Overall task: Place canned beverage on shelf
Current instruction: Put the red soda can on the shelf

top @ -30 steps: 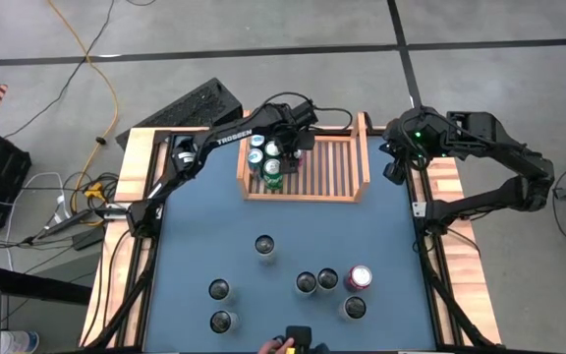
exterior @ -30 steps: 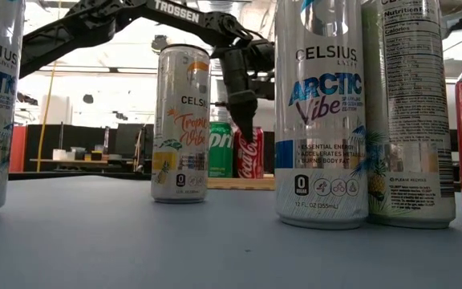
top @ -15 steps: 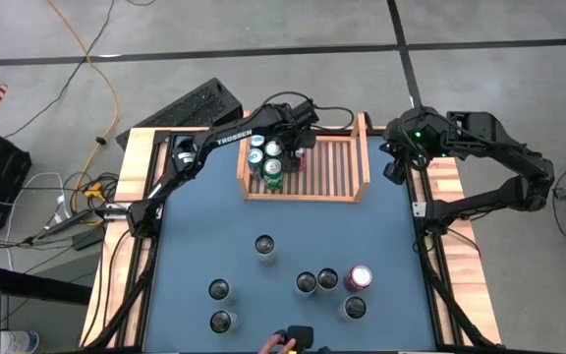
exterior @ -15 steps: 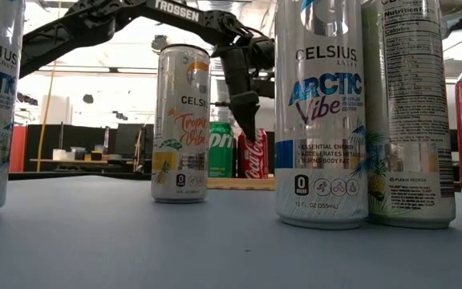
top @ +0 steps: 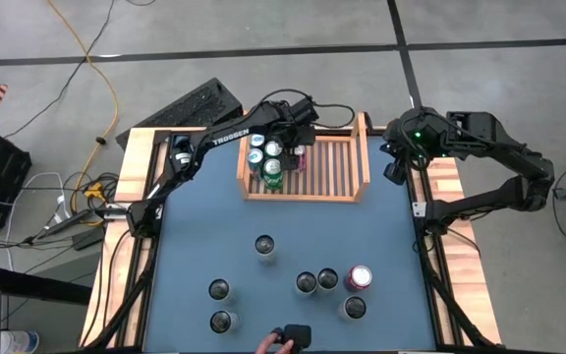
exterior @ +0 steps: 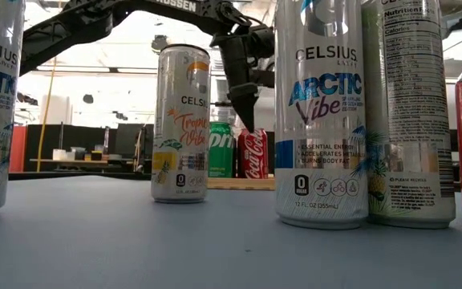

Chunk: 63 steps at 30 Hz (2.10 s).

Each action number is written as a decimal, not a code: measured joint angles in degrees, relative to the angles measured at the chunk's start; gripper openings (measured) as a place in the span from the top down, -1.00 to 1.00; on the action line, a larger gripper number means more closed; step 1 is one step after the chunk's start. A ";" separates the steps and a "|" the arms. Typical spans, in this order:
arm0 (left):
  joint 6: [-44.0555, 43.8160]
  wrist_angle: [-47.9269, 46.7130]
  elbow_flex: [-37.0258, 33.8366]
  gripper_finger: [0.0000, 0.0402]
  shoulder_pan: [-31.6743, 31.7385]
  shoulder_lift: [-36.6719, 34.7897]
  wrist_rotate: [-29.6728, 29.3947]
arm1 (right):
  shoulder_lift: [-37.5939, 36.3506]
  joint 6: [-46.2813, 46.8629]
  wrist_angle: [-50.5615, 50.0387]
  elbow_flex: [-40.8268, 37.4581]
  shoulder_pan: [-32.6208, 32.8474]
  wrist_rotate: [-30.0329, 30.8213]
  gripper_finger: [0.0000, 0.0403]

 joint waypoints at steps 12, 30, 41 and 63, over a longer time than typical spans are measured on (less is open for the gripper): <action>0.90 -2.25 -0.03 -0.78 -3.28 -8.59 -7.94 | 0.00 -0.79 1.95 -0.02 -0.02 -3.69 1.00; -20.20 -1.27 -0.01 -0.78 -21.85 -29.82 -13.95 | 0.00 9.02 -4.83 -0.04 22.02 -20.26 -0.03; -23.30 -1.60 -0.03 -0.78 -29.56 -33.26 -14.41 | 10.48 10.91 -4.13 -0.03 41.15 -12.11 -0.47; -22.93 -10.10 -0.05 -0.78 -32.37 -33.97 -14.10 | 29.77 -24.01 -1.04 -0.02 46.25 -18.56 -0.47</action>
